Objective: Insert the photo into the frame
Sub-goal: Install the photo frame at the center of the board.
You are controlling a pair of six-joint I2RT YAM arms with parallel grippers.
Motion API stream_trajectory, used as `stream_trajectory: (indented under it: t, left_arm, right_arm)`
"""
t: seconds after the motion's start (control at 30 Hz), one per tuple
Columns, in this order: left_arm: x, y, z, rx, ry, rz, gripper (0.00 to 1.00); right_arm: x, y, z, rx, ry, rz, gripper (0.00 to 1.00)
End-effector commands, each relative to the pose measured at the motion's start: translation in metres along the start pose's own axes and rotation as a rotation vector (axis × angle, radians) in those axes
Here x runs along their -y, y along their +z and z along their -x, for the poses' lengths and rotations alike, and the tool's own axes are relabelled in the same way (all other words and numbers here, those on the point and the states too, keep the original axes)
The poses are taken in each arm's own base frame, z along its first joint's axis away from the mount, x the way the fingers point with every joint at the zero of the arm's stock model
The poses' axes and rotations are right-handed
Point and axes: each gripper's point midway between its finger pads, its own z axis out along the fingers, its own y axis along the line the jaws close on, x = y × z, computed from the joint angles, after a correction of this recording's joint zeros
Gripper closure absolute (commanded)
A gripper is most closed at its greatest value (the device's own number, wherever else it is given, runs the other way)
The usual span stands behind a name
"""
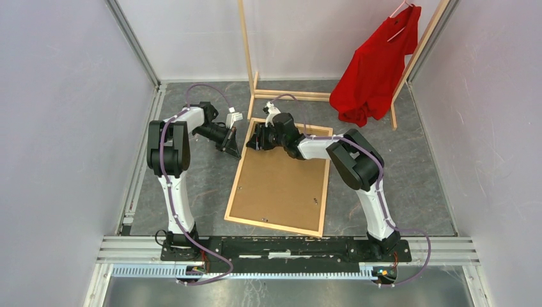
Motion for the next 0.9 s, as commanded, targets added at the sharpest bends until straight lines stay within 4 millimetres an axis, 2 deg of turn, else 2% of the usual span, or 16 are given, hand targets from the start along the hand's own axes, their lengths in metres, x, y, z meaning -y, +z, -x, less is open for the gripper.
stream_trajectory:
  t: [0.0,0.23,0.57,0.87]
  left_arm:
    - [0.003,0.003,-0.007,-0.028,0.008,0.009,0.92]
    - [0.004,0.002,-0.006,-0.023,0.007,0.006,0.92]
    - [0.004,0.003,-0.008,-0.024,0.006,0.002,0.93]
    - [0.005,0.003,-0.008,-0.022,0.01,0.0,0.93]
  right_arm:
    - [-0.004,-0.011,0.004,-0.006,-0.021,-0.001,0.46]
    - [0.002,0.004,-0.02,-0.077,-0.029,-0.028,0.47]
    - [0.0,0.015,-0.023,-0.107,-0.032,-0.049,0.47]
    - [0.003,0.015,-0.028,-0.095,0.026,-0.075,0.48]
